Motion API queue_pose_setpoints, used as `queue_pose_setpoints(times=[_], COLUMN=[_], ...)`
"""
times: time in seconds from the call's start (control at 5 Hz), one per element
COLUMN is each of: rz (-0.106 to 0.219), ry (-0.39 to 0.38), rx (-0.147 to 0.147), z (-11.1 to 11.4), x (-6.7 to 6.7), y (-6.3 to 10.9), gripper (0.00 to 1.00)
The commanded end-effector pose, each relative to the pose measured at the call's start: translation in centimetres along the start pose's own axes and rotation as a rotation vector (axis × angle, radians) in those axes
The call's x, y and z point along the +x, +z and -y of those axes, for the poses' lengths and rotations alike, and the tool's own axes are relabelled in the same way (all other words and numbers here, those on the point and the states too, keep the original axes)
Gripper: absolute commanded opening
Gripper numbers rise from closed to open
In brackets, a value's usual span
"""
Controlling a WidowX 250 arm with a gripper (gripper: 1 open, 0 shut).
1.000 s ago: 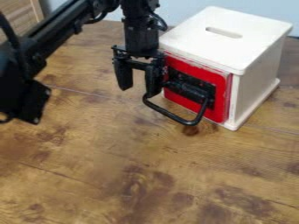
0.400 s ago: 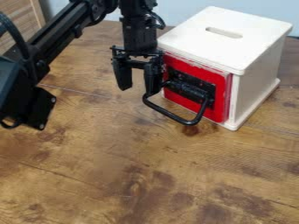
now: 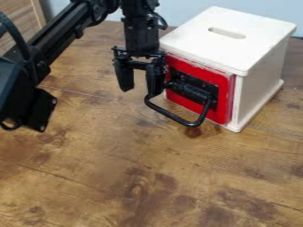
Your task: Close the drawer
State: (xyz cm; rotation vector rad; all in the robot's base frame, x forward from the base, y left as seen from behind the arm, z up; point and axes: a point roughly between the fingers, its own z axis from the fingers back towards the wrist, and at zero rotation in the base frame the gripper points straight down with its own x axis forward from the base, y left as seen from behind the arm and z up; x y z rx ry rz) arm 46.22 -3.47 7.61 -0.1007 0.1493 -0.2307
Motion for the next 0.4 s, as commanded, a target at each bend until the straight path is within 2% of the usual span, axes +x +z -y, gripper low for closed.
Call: queue_pose_setpoints(times=[0.0,0.2], rz=[0.170,0.153], ry=[0.264,0.197], rx=[-0.037,-0.042], z=[3.0,4.0], x=[3.4,3.4], y=[2.3,2.0], gripper=[1.00,1.00])
